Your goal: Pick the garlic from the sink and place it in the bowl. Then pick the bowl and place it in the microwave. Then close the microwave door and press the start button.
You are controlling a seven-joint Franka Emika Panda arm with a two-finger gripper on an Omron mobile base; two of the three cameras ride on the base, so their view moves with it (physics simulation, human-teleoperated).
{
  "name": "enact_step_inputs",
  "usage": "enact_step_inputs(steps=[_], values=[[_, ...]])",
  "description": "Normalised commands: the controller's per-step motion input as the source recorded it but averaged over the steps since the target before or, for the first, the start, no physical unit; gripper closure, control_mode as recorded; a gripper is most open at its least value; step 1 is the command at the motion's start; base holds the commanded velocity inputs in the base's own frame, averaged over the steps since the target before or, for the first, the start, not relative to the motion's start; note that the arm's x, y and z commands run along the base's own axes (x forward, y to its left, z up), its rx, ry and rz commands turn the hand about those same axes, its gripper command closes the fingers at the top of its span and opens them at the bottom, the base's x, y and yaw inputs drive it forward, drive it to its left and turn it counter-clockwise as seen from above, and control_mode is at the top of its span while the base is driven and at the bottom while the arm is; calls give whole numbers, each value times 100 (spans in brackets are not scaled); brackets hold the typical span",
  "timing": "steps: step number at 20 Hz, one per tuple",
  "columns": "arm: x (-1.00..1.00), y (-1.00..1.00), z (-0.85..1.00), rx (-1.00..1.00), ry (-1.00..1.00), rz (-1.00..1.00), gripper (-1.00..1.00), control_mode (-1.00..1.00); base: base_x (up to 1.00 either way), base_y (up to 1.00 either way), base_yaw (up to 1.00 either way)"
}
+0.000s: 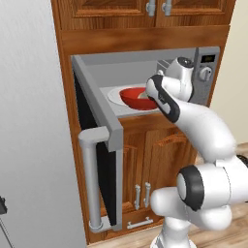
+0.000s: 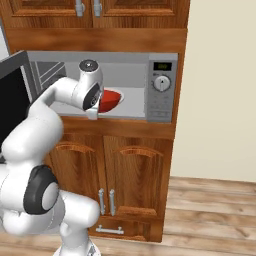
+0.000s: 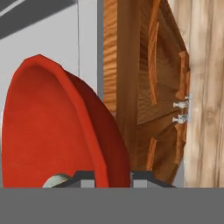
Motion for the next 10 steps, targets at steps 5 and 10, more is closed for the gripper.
enact_step_inputs(steps=[5,10], values=[[70,2,-23,0,-12,0,100,-100,0,0,0],[85,6,0,0,-1,2,100,-100,0,0,0]])
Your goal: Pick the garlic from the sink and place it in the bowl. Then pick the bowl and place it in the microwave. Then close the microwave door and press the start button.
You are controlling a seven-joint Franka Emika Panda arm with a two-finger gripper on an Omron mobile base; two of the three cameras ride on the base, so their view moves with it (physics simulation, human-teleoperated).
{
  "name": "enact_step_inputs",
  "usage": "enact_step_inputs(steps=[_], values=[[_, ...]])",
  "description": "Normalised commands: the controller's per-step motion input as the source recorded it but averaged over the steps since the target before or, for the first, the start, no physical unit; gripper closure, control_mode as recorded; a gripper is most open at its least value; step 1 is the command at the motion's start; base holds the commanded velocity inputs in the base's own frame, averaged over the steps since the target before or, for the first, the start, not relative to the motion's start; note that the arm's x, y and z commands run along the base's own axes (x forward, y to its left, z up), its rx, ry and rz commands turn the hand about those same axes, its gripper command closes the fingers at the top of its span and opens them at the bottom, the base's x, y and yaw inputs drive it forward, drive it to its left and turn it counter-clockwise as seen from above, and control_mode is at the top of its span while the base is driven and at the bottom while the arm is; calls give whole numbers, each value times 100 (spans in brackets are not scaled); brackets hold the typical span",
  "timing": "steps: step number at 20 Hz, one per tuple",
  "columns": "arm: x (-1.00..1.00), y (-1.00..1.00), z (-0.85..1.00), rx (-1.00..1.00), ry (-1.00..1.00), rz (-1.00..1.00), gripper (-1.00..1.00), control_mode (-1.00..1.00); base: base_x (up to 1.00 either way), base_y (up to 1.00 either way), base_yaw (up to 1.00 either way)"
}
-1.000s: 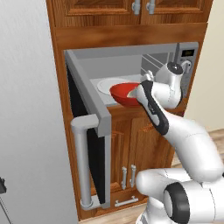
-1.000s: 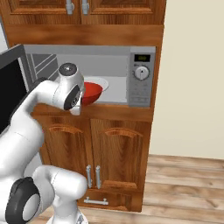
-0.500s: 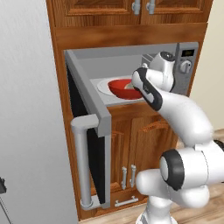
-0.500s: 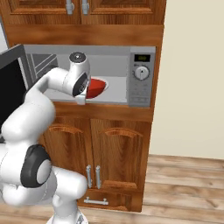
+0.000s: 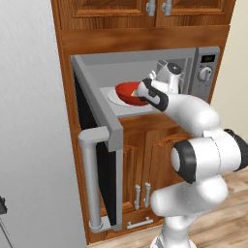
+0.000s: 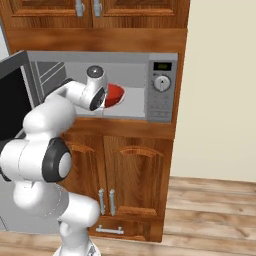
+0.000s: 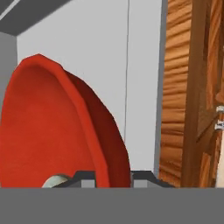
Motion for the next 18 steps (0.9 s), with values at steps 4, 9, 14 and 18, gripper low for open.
enact_step_inputs(steps=[4,9,14,18], values=[[88,7,-25,0,0,2,100,-100,0,0,0],[80,9,-40,-1,0,3,100,-100,0,0,0],[42,9,-47,-3,5,5,100,-100,0,0,0],[4,9,-47,-2,1,8,-100,-100,0,0,0]])
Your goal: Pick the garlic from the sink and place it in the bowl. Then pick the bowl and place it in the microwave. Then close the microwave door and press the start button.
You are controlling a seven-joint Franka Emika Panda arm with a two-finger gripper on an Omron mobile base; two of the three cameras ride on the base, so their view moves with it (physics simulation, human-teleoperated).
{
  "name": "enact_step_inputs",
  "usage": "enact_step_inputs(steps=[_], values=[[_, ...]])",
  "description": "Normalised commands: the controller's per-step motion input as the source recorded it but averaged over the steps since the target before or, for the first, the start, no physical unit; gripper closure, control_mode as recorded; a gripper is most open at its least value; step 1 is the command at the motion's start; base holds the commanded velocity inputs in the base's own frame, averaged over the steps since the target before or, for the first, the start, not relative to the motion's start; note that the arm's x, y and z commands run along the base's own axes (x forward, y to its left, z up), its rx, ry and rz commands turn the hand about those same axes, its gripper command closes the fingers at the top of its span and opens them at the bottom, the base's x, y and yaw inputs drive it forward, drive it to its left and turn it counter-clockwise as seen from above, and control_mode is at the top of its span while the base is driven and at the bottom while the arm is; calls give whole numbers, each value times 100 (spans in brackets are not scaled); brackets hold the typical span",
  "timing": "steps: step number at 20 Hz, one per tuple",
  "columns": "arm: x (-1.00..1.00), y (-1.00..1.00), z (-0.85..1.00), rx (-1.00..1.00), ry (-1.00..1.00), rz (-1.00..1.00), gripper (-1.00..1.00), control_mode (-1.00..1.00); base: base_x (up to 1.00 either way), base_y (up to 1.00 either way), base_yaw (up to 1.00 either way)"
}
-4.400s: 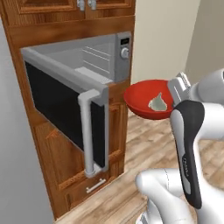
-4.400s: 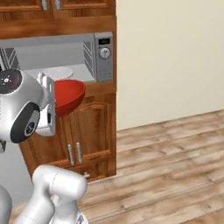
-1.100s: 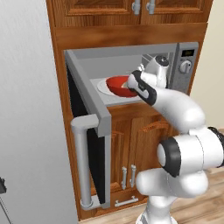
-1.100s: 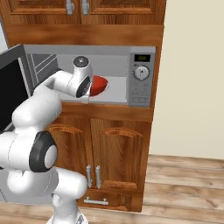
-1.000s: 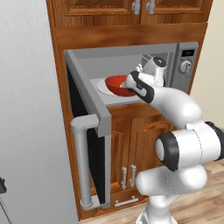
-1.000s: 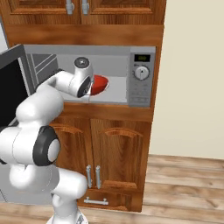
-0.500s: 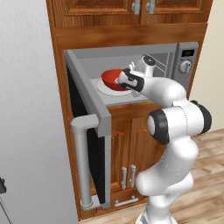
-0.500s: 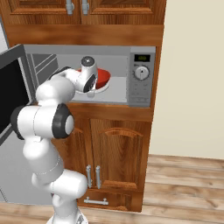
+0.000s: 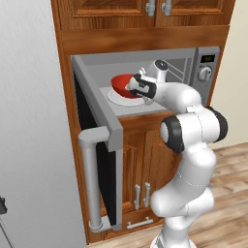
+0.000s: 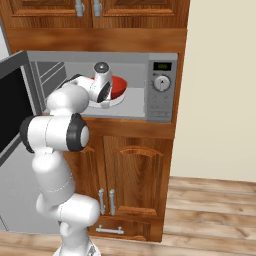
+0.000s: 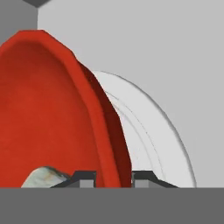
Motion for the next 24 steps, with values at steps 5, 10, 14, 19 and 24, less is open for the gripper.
enact_step_inputs(steps=[5,10,14,19,24], values=[[-52,0,0,0,-2,4,-100,-100,0,0,0],[-100,0,0,0,-2,0,-100,-100,0,0,0],[-100,2,25,0,-15,0,-100,-100,0,0,0],[-100,0,47,5,-17,2,-100,-100,0,0,0],[-100,0,23,6,-7,9,-100,-100,0,0,0]])
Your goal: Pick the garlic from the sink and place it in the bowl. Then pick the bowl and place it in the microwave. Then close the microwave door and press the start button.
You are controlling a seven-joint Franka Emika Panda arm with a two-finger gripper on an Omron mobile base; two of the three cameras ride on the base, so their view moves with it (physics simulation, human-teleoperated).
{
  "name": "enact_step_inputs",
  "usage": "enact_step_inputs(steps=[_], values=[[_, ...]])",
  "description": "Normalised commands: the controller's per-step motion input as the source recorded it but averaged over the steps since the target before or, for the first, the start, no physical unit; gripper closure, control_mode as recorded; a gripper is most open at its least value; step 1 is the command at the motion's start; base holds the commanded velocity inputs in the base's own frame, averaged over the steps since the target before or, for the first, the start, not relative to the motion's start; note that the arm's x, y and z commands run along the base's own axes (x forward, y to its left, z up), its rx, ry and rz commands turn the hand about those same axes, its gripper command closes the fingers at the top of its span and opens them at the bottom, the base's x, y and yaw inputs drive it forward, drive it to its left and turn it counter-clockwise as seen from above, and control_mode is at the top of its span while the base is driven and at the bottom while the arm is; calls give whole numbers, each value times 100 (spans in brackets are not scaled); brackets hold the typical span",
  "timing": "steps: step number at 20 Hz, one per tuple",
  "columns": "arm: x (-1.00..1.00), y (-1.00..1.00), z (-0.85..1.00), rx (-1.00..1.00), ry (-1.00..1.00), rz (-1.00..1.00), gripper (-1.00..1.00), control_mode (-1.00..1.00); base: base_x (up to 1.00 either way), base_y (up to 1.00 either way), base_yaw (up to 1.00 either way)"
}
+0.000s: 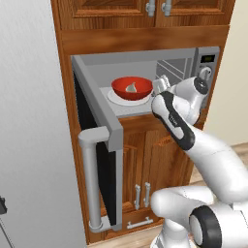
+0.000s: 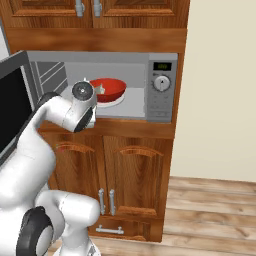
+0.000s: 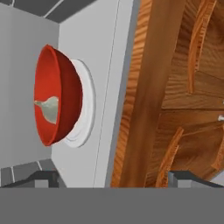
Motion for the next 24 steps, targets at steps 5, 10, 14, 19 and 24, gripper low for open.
enact_step_inputs(steps=[5,10,14,19,24], values=[[-100,5,49,1,0,10,-100,-100,0,0,0],[-100,41,55,0,0,10,-100,-100,0,0,0],[-100,31,86,0,0,0,-100,-100,0,0,0],[-100,13,83,0,0,-10,-100,-100,0,0,0],[-100,42,79,0,0,-6,-100,-100,0,0,0]])
